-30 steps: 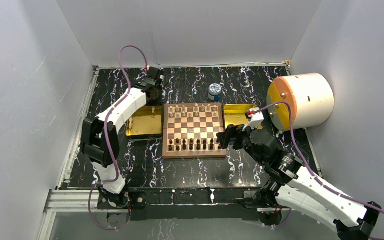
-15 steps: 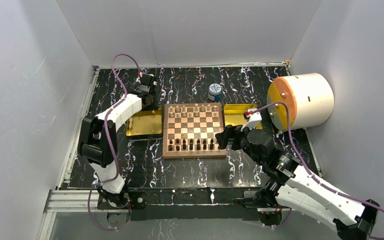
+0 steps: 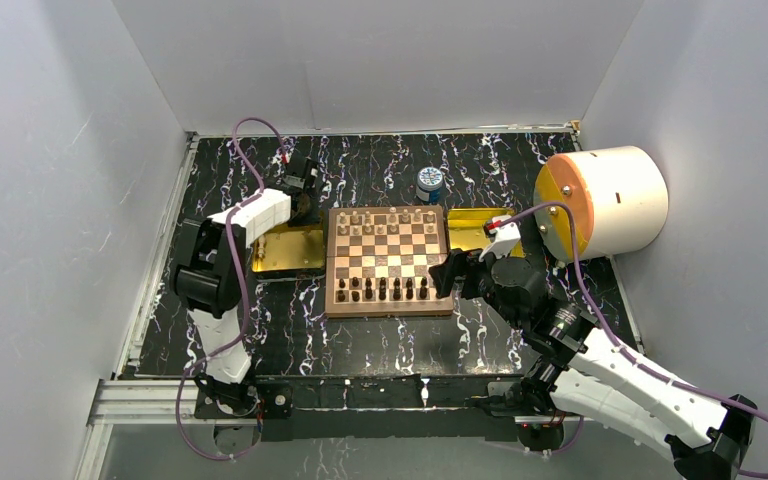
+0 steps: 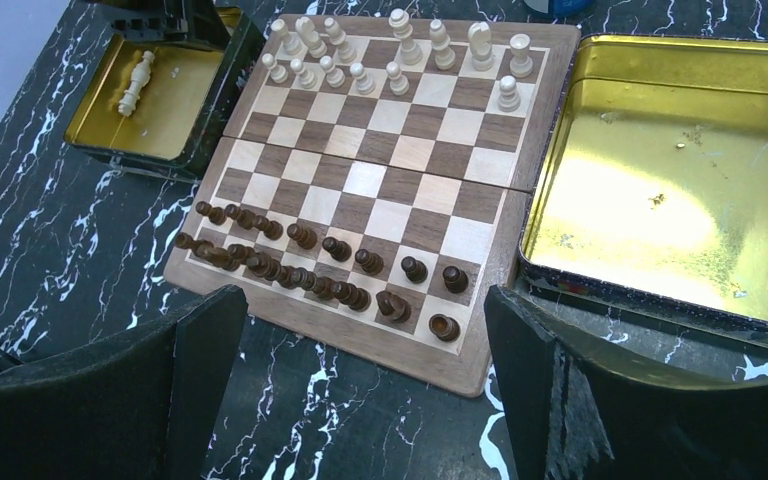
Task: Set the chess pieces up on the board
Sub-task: Pick up the chess piece from the storage box.
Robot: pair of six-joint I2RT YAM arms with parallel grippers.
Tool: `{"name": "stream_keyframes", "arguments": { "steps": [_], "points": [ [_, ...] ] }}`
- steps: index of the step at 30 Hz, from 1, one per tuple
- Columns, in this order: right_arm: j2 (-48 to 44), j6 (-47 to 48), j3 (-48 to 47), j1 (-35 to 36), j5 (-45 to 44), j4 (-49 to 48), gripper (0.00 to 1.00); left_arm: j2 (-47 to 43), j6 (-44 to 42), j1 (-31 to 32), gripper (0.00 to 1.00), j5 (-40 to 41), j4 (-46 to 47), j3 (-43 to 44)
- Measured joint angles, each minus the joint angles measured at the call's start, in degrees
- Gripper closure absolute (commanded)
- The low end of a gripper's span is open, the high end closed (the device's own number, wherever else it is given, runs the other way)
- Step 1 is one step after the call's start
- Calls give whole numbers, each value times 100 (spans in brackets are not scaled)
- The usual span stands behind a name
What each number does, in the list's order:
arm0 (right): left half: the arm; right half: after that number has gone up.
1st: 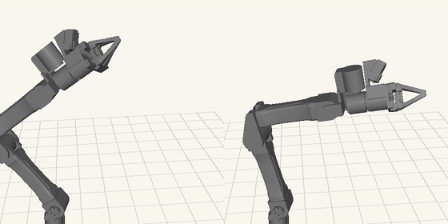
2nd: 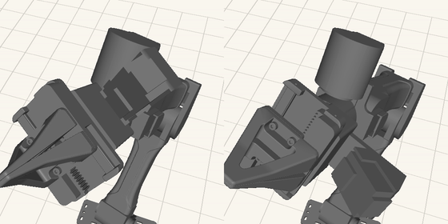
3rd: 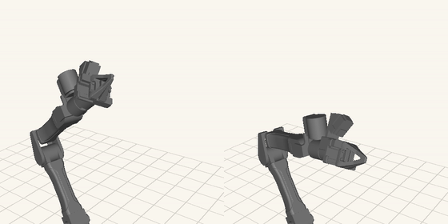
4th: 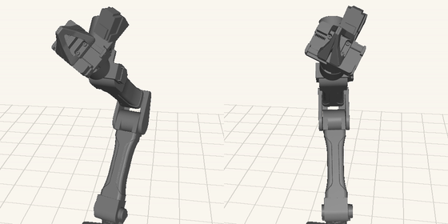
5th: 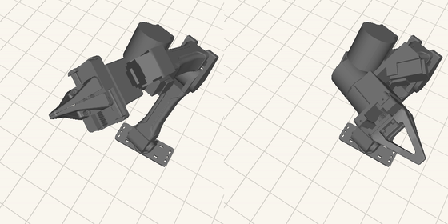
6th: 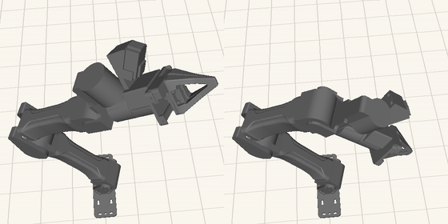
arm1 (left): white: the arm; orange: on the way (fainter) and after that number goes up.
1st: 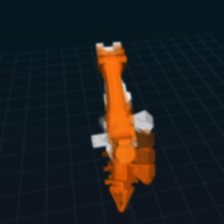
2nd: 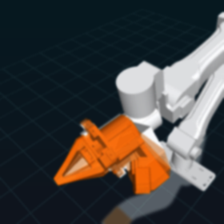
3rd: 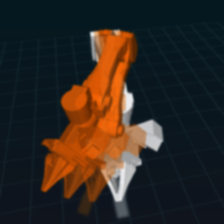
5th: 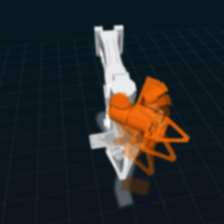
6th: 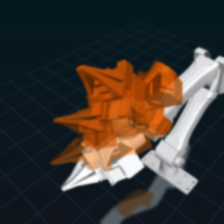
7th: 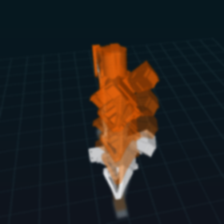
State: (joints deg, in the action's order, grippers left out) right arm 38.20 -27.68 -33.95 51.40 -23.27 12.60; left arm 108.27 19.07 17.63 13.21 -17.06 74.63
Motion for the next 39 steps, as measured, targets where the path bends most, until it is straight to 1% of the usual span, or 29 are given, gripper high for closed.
{"name": "stream_keyframes", "arguments": {
  "steps": [11, 19, 25, 31, 36, 39],
  "points": [
    [2, 66, 0, 0, -85, -52, 1, 223, -7, -9, 73, 116, 81, 59],
    [7, 66, 0, 0, -94, -66, 1, 365, -48, -26, 87, 136, 74, 103],
    [17, 61, 0, 0, -103, -70, 1, 358, -66, -26, 92, 114, -39, 155],
    [94, 42, 0, 0, -57, -81, 1, 195, -114, -26, 94, 46, -422, 166],
    [282, 55, -2, 0, 17, -79, 1, -118, -219, -26, 96, -229, -848, 254],
    [479, 232, -2, 0, 122, -127, 1, -387, -297, -26, 96, -413, -1174, 319]
  ]
}}
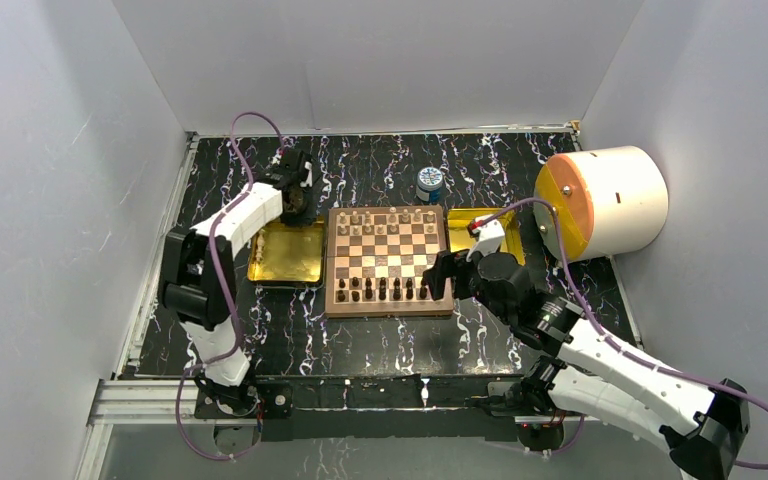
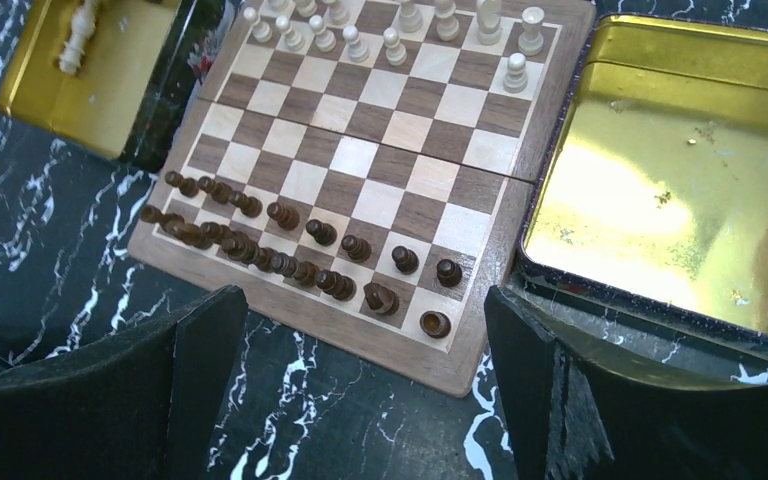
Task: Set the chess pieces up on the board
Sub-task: Pick up the chess piece from the storage box, then place the chess piece on the chessboard.
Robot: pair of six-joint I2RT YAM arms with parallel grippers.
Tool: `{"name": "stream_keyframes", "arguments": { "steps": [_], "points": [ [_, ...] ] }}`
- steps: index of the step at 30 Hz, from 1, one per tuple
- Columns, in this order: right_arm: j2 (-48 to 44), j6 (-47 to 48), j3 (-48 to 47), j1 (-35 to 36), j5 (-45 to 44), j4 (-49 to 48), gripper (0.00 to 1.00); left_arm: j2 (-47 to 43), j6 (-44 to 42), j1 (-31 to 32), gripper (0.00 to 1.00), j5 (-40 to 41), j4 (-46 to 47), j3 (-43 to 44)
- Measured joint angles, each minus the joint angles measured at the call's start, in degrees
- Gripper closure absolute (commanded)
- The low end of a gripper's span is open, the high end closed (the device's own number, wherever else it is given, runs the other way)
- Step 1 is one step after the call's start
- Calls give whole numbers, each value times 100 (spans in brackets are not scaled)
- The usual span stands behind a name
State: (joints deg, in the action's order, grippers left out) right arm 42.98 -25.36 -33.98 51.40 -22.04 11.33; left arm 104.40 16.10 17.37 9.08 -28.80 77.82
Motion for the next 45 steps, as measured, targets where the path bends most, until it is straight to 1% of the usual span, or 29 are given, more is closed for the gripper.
{"name": "stream_keyframes", "arguments": {
  "steps": [6, 11, 18, 24, 27, 30, 31, 34, 38, 41, 45],
  "points": [
    [190, 662, 0, 0, 376, -310, 1, -798, -68, 0, 95, -455, -511, 2],
    [282, 1331, 0, 0, 988, -793, 7, -1318, -72, 0, 95, -903, -774, 2],
    [737, 2201, -7, 0, 1707, -1561, 13, -1547, -109, 0, 95, -1626, -1117, 2],
    [1432, 3167, -136, 0, 2507, -2098, 19, -1580, -247, 0, 95, -2601, -1329, 2],
    [1694, 3866, -164, 0, 2929, -2337, 27, -1593, -293, 37, 94, -3158, -1403, -2],
    [1956, 4487, -208, 2, 3189, -2562, 45, -1672, -306, 118, 94, -3567, -1423, -68],
    [2061, 4682, -243, 2, 3239, -2638, 46, -1700, -306, 151, 94, -3661, -1429, -96],
    [2380, 5189, -422, 2, 3379, -2758, 46, -1825, -302, 271, 94, -4000, -1419, -264],
    [2623, 5836, -527, 0, 3659, -2986, 42, -1950, -201, 435, 93, -4419, -1375, -555],
    [2732, 6245, -610, 0, 3969, -3042, 41, -1967, -146, 568, 93, -4588, -1360, -597],
    [2973, 6719, -953, 2, 4334, -3008, 41, -1967, -68, 752, 93, -4736, -1327, -597]
  ]
}}
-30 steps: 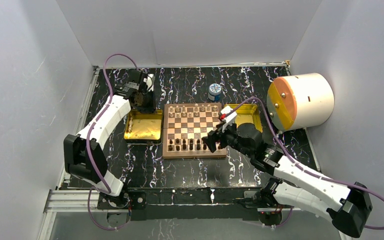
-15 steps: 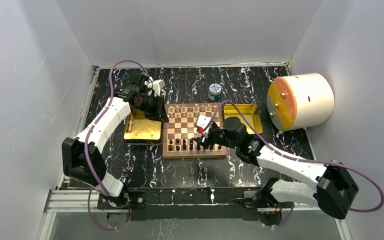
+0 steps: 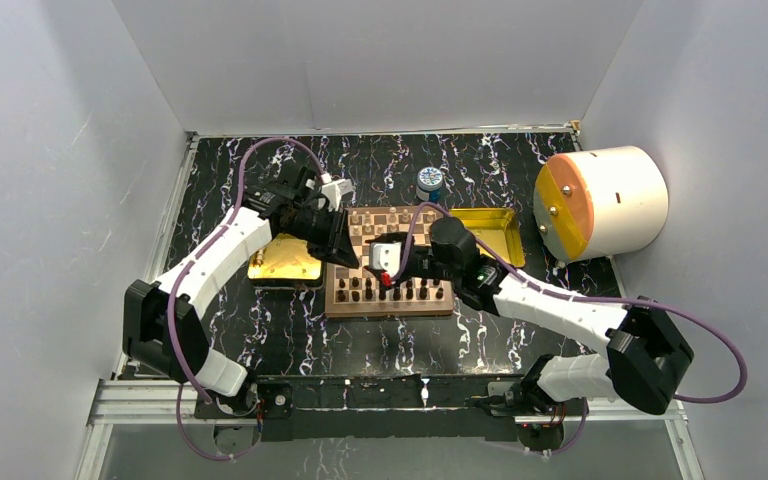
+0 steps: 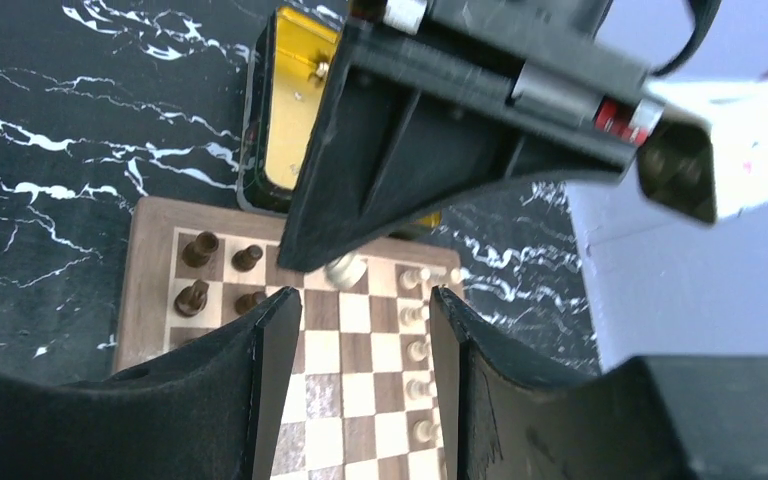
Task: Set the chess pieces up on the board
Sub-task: Place the chess piece on the chessboard.
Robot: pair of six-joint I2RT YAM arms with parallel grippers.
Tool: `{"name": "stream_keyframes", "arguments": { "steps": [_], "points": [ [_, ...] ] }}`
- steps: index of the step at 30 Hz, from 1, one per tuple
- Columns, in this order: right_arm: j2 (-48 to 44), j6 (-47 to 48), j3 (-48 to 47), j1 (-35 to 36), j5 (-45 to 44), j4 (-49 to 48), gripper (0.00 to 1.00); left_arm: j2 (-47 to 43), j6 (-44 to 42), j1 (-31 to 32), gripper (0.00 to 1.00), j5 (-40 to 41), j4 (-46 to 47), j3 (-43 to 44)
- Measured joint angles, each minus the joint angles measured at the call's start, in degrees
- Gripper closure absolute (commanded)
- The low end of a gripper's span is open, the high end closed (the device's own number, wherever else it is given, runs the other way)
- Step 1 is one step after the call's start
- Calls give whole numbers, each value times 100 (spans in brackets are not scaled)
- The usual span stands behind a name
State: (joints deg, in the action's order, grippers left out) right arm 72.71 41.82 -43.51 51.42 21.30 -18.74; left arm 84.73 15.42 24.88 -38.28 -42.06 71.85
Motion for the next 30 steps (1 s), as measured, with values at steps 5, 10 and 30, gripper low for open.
{"name": "stream_keyframes", "arguments": {
  "steps": [5, 10, 30],
  "points": [
    [81, 442, -243, -2, 308, 90, 40, 0, 72, 284, 93, -33, 7, 0],
    [92, 962, -356, -7, 573, 442, 40, 0, 111, 382, 93, 70, -9, 0],
    [90, 1823, -387, -2, 595, 1270, 53, -9, 216, 492, 92, -122, 4, 24]
  ]
}}
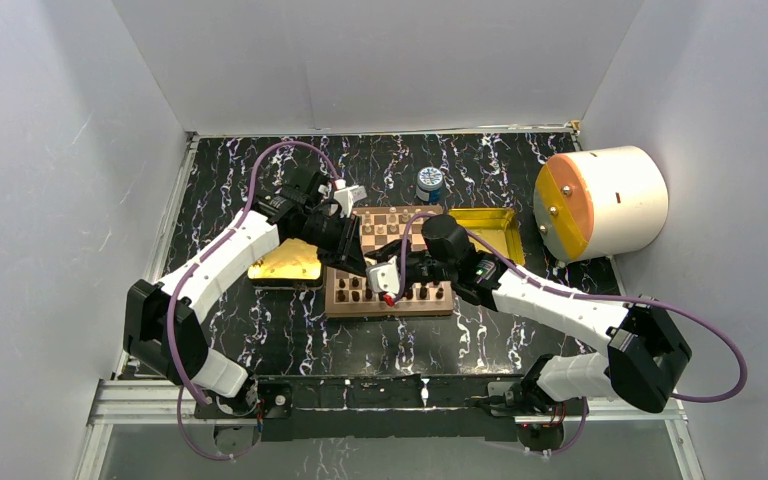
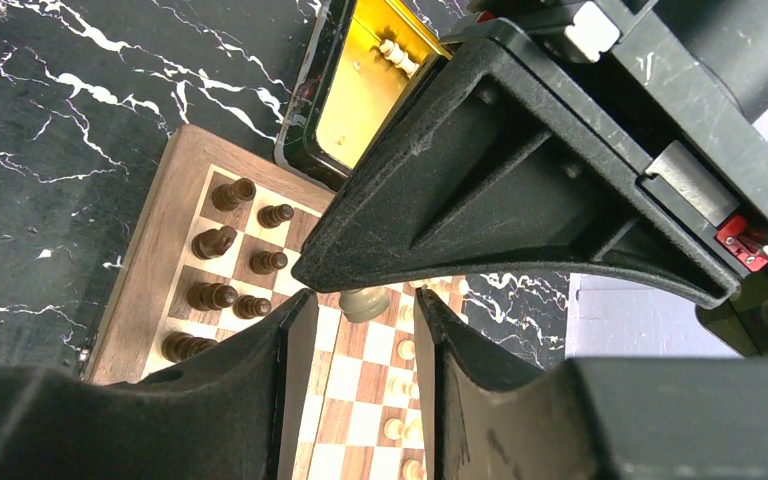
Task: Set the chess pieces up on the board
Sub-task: Place the chess piece on the chessboard.
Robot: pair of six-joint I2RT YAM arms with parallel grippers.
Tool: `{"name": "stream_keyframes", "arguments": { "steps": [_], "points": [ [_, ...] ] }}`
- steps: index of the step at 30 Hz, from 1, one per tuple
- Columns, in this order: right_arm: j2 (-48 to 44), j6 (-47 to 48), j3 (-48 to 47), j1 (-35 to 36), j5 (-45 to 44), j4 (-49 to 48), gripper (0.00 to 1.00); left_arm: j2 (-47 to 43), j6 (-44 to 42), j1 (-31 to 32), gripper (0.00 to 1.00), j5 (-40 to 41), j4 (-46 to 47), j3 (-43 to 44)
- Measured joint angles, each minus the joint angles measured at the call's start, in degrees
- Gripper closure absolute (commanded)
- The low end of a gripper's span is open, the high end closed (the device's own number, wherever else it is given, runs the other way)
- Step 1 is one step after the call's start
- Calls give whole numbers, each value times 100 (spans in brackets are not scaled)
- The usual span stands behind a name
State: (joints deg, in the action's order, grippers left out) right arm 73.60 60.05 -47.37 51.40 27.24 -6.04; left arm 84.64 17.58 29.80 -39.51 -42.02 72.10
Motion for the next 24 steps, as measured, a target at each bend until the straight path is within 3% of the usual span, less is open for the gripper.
{"name": "stream_keyframes", "arguments": {
  "steps": [3, 14, 24],
  "points": [
    [0, 22, 2, 0, 7, -2, 58, 0, 2, 0, 91, -15, -2, 26],
    [-66, -72, 166, -7, 28, -258, 88, 2, 11, 11, 83, 26, -87, 146],
    [-114, -1530, 621, -26, -168, -1025, 95, 0, 295, 31, 71, 334, 260, 345]
  ]
}}
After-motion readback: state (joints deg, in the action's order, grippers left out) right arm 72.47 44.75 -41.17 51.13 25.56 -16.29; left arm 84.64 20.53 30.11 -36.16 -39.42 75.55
